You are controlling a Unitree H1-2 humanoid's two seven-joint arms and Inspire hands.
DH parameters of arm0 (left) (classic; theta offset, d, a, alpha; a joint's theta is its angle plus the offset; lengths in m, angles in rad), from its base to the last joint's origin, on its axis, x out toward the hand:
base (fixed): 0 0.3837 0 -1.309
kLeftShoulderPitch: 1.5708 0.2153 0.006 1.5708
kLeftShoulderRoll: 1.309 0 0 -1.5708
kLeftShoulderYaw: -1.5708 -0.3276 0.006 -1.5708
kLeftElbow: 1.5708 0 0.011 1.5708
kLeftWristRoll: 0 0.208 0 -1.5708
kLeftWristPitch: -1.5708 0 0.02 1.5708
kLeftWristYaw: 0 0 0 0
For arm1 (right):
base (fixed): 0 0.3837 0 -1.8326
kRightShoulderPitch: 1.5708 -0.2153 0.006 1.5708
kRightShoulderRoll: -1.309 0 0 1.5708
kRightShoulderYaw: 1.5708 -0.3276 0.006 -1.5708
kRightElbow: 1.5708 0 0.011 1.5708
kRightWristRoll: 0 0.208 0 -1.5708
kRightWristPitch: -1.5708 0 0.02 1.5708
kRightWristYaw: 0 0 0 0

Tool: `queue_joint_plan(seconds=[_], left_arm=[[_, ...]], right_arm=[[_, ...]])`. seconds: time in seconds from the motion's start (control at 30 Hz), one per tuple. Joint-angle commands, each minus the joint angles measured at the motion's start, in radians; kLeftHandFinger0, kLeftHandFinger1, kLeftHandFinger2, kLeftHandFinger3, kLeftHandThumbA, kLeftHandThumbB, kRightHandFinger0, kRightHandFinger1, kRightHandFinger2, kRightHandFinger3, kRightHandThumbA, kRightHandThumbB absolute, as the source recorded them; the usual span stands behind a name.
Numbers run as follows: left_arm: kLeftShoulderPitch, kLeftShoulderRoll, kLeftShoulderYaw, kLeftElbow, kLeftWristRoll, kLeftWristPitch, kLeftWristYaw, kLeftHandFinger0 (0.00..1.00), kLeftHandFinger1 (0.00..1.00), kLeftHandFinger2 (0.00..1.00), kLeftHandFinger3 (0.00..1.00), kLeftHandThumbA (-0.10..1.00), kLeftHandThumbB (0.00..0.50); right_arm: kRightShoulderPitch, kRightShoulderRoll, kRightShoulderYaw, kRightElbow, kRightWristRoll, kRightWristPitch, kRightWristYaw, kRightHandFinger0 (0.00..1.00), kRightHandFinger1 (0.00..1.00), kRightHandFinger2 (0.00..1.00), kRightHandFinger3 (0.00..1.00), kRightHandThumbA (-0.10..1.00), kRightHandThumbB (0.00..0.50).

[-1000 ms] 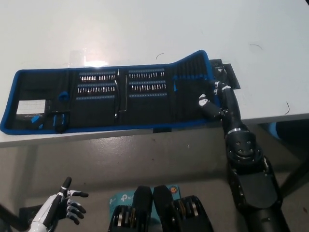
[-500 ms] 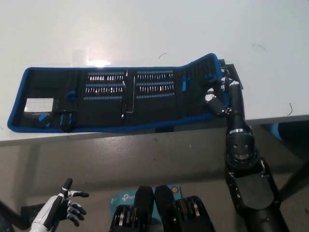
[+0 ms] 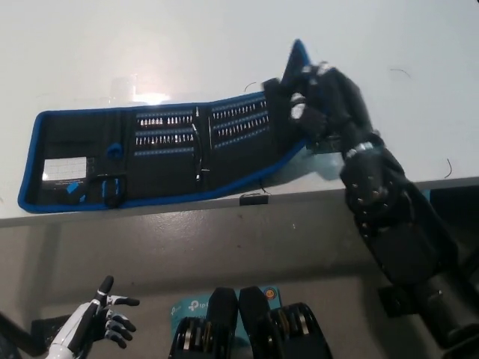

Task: The robot uses its right hand to lift an edge of the toolkit kept in middle of the desk and make one fold in it

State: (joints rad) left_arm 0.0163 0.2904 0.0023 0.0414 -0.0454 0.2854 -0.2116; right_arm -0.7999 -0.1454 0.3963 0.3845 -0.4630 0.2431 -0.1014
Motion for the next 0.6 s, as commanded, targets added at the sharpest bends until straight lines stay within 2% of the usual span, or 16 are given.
queue_joint_plan(seconds=[0.0, 0.07, 0.13, 0.17, 0.2, 0.23, 0.4, 0.43, 0.47, 0.5, 0.57], left_arm=[[-0.015, 0.026, 0.002, -0.045, 0.004, 0.005, -0.012, 0.41, 0.39, 0.37, 0.59, 1.00, 0.500], [-0.018, 0.026, -0.003, -0.046, 0.008, 0.007, -0.013, 0.40, 0.39, 0.38, 0.59, 1.00, 0.500], [-0.022, 0.026, -0.007, -0.046, 0.008, 0.007, -0.017, 0.41, 0.40, 0.39, 0.60, 1.00, 0.500], [-0.025, 0.026, -0.006, -0.043, 0.005, 0.002, -0.018, 0.41, 0.40, 0.37, 0.59, 1.00, 0.500], [-0.028, 0.027, -0.005, -0.039, 0.002, -0.003, -0.021, 0.40, 0.39, 0.37, 0.59, 1.00, 0.500], [-0.030, 0.029, -0.005, -0.041, 0.005, 0.001, -0.020, 0.39, 0.38, 0.36, 0.58, 1.00, 0.500], [-0.032, 0.041, -0.003, -0.054, -0.001, 0.014, -0.032, 0.38, 0.36, 0.36, 0.57, 1.00, 0.500], [-0.033, 0.044, -0.004, -0.060, 0.002, 0.013, -0.033, 0.37, 0.37, 0.38, 0.58, 1.00, 0.483], [-0.036, 0.046, -0.005, -0.054, 0.003, 0.004, -0.035, 0.39, 0.39, 0.38, 0.59, 1.00, 0.481], [-0.038, 0.045, -0.005, -0.055, 0.006, 0.002, -0.034, 0.39, 0.39, 0.38, 0.59, 1.00, 0.478], [-0.041, 0.041, -0.004, -0.049, 0.004, -0.001, -0.034, 0.38, 0.39, 0.37, 0.58, 1.00, 0.480]], right_arm=[[-0.122, -0.041, 0.210, -0.062, -0.204, 0.078, 0.264, 0.00, 0.10, 0.25, 0.38, -0.09, 0.193], [-0.113, -0.040, 0.312, -0.029, -0.260, 0.040, 0.291, 0.00, 0.10, 0.25, 0.41, -0.07, 0.256], [-0.106, -0.046, 0.353, -0.026, -0.276, 0.046, 0.300, 0.00, 0.09, 0.25, 0.43, -0.05, 0.261], [-0.097, -0.048, 0.396, -0.016, -0.298, 0.053, 0.323, 0.00, 0.08, 0.25, 0.48, -0.04, 0.261], [-0.092, -0.047, 0.411, -0.009, -0.301, 0.053, 0.324, 0.00, 0.08, 0.25, 0.48, -0.04, 0.261], [-0.078, -0.044, 0.439, 0.005, -0.314, 0.053, 0.332, 0.00, 0.09, 0.25, 0.44, -0.05, 0.285], [-0.040, -0.047, 0.513, 0.031, -0.357, 0.041, 0.342, 0.00, 0.09, 0.24, 0.41, -0.06, 0.221], [-0.022, -0.043, 0.520, 0.040, -0.355, 0.048, 0.361, 0.00, 0.11, 0.27, 0.41, -0.02, 0.237], [-0.019, -0.039, 0.522, 0.046, -0.357, 0.052, 0.369, 0.02, 0.15, 0.29, 0.45, -0.01, 0.228], [-0.014, -0.031, 0.522, 0.055, -0.363, 0.053, 0.365, 0.00, 0.13, 0.27, 0.46, -0.03, 0.246], [-0.011, -0.022, 0.522, 0.059, -0.374, 0.056, 0.371, 0.00, 0.17, 0.30, 0.46, -0.03, 0.239]])
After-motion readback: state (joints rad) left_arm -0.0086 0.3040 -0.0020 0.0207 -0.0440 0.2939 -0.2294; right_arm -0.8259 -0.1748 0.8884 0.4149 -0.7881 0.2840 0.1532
